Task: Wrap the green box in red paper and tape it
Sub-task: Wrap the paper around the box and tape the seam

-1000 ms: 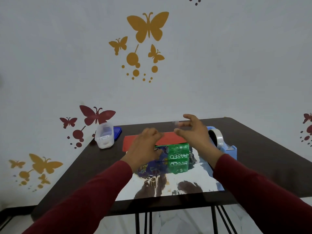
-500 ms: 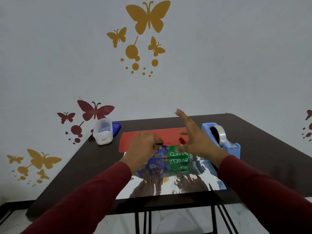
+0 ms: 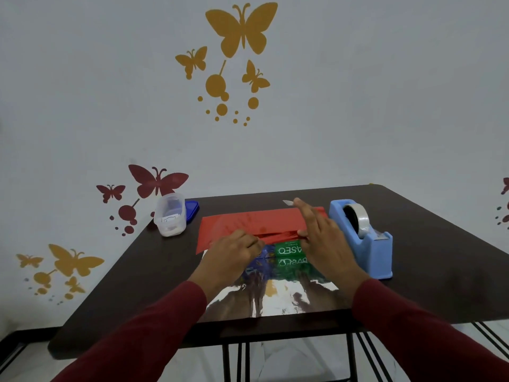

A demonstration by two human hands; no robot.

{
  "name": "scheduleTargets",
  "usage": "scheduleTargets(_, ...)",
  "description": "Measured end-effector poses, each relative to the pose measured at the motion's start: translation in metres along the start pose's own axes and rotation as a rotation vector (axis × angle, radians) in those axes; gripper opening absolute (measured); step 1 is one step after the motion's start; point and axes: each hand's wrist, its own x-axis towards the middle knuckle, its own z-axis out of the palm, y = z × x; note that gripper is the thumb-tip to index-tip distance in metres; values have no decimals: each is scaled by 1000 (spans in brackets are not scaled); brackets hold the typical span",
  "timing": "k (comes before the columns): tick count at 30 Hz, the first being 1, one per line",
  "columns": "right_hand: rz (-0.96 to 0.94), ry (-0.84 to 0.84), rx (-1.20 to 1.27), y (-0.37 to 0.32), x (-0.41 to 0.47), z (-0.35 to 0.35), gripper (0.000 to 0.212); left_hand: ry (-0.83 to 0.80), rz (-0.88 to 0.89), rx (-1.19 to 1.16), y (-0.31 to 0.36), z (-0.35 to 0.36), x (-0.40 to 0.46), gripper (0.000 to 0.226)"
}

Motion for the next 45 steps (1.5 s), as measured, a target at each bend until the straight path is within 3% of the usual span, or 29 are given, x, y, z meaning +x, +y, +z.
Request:
scheduleTargets(4,137,5,77,-6,-6,2,99,-35,-27,-8,-2,1,-3,42)
scheduleTargets(7,191,-16,113,-7,-10,5,94,97,-163,-150,10,-10,9,18)
scheduleTargets(11,265,-22,166,-5,-12,9,89,125,-344,-350,24,-28,55,22)
scheduleTargets(15,306,-56,202,-4,-14,9,88,-101,-399,-488,19,-18,78,16)
scheduleTargets(17,323,-92,247,-5,-14,6,85,-140,-407,-498,20,-11,76,14)
scheduleTargets(22,267,-189,278,-5,-24,-3,101,-1,-407,-473,23,3,70,14)
scheduleTargets(27,603,19,882,-23,-22,-30,81,-5,-414,-496,20,7,67,16)
scheduleTargets(33,903,-6,1043,-18,-16,-38,61,-7,-427,-487,20,10,67,19)
scheduleTargets(39,1026,-99,927,-15,-12,-12,70,-29,-437,-508,20,6,69,20)
scheduleTargets(45,1103,-41,813,-14,-13,6,47,-21,-454,-527,22,5,68,20)
